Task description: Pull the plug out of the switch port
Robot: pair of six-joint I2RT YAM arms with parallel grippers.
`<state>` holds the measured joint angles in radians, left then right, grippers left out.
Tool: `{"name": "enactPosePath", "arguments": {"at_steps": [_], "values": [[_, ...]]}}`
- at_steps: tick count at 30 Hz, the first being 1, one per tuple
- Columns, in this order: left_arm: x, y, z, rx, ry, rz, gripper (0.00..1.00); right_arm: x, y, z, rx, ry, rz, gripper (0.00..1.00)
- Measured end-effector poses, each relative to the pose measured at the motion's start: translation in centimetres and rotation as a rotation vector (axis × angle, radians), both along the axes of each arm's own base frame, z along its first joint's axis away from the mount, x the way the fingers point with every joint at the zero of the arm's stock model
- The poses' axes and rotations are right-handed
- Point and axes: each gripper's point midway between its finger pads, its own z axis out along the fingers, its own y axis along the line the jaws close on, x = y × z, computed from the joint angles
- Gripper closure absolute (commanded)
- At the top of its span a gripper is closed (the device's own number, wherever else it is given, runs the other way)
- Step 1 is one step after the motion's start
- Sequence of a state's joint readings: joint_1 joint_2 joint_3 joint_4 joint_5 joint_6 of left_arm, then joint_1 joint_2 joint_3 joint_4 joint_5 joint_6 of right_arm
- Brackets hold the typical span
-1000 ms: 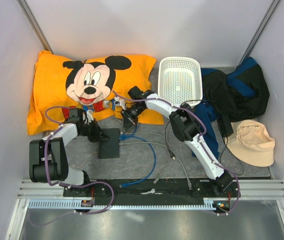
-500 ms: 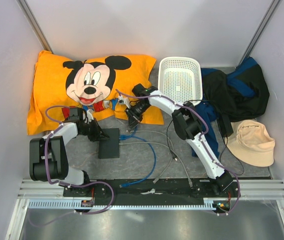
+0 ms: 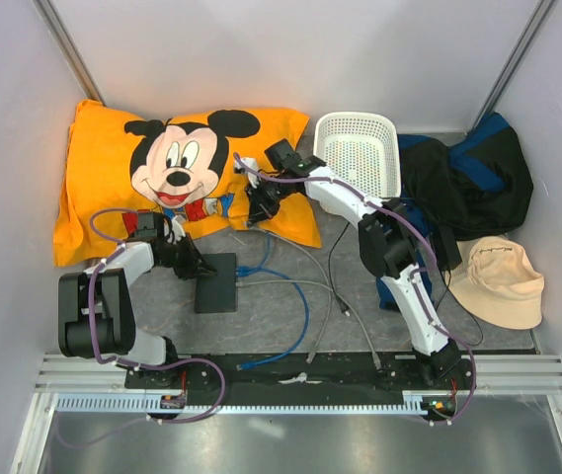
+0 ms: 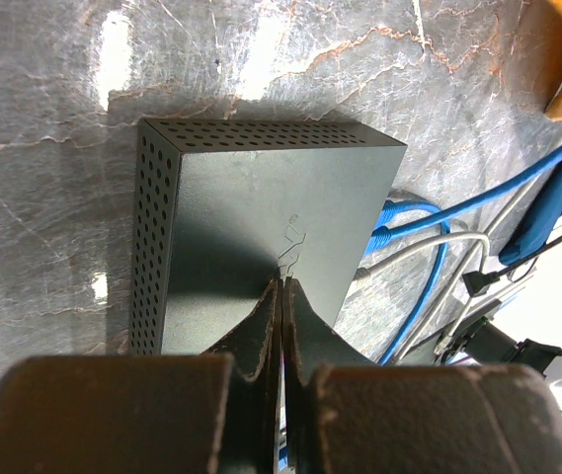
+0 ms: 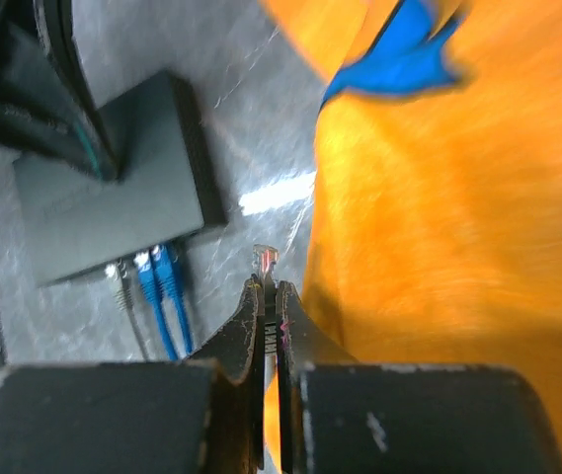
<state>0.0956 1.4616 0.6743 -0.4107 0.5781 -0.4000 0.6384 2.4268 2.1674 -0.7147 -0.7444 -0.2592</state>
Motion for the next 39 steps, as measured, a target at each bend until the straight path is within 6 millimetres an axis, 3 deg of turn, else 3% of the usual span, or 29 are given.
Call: {"name": "enactPosePath", "arguments": {"at_steps": [3,6,11,24,25,26,27,30,36,39], "values": [[0.0,0.0,0.0,0.000,0.000,0.000,0.98,1.2,0.1,0.6,0.001,-0.056,-0.033,1.00],[0.0,0.0,0.0,0.000,0.000,-0.001,0.98,1.9,-0.6,-0.5,-0.047,-0.088,-0.061,1.00],[0.0,0.0,0.0,0.000,-0.001,-0.002,0.98,0.5,-3.1,-3.1,-0.151,-0.084,-0.054,1.00],[0.0,0.0,0.0,0.000,-0.002,-0.002,0.98,-1.2,-8.0,-5.6,-0.359,-0.121,-0.042,1.00],[0.0,0.0,0.0,0.000,-0.002,-0.002,0.98,-1.5,-8.4,-5.8,-0.371,-0.120,-0.041,0.98],[0.0,-0.1,0.0,0.000,-0.003,-0.003,0.98,-1.5,-8.7,-5.8,-0.380,-0.124,-0.042,0.90],[0.0,-0.1,0.0,0.001,-0.003,-0.003,0.98,-1.6,-8.9,-5.6,-0.386,-0.130,-0.045,0.65],[0.0,-0.1,0.0,0.001,-0.003,-0.003,0.98,-1.6,-9.6,-4.8,-0.411,-0.149,-0.061,0.43],[0.0,-0.1,0.0,0.001,-0.003,-0.004,0.98,-1.2,-10.5,0.0,-0.364,-0.200,-0.125,0.46],[0.0,-0.1,0.0,-0.001,0.000,-0.005,0.98,-1.3,-12.6,3.0,-0.349,-0.258,-0.175,0.49]]}}
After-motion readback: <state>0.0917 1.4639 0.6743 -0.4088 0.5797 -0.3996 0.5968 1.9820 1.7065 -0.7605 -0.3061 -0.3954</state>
